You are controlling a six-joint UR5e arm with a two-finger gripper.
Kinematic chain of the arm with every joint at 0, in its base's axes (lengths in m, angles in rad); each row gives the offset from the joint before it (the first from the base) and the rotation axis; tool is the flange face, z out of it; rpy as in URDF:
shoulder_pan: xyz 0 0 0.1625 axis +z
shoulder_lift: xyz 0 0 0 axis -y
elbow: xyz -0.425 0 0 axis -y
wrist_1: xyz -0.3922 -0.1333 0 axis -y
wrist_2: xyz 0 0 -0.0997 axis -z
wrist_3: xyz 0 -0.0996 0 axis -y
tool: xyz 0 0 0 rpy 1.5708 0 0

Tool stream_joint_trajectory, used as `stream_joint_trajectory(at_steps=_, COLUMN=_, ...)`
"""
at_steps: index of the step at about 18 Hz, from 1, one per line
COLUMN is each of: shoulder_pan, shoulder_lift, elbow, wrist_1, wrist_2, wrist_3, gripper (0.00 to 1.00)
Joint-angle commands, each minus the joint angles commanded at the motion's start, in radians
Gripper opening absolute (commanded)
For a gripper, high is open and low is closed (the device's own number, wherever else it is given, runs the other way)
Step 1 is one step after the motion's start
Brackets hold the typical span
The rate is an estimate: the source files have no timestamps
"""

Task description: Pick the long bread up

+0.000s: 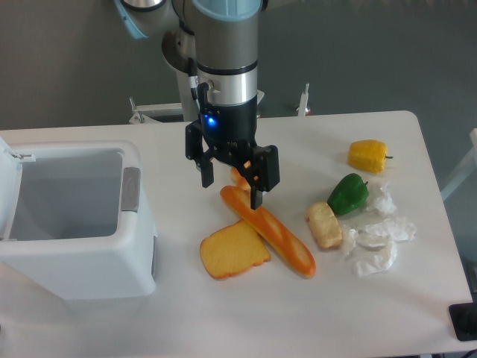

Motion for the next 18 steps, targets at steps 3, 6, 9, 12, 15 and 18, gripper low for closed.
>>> stream_joint_trajectory(at_steps=3, shoulder_pan=0.000, shoulder_lift=0.000, elbow=0.002, wrist_1=0.000, wrist_2=0.002, wrist_3=0.002, gripper=1.00)
stream_joint_trajectory(at_steps=6, shoulder_pan=0.000, shoulder_lift=0.002, elbow=0.000, wrist_1=0.002, wrist_2=0.002, wrist_3=0.000, gripper=1.00)
stream_joint_trajectory(at_steps=9, shoulder_pan=0.000, shoulder_lift=0.003, elbow=-0.003, wrist_1=0.002, wrist_2=0.000, wrist_3=-0.003, gripper=1.00)
stream_joint_trajectory(at_steps=12, shoulder_pan=-0.002, shoulder_lift=0.000, elbow=-0.008, wrist_1=0.002, wrist_2=0.000, wrist_3=-0.005, gripper=1.00)
stream_joint_trajectory(at_steps=15, shoulder_pan=-0.003, shoulder_lift=0.000, elbow=-0.024, wrist_1=0.002, wrist_2=-0.003, wrist_3=-0.008, gripper=1.00)
stream_joint_trajectory(at_steps=18, shoulder_pan=-0.005, shoulder_lift=0.002, elbow=-0.061, wrist_1=0.031, wrist_2=-0.009, wrist_3=-0.003, gripper=1.00)
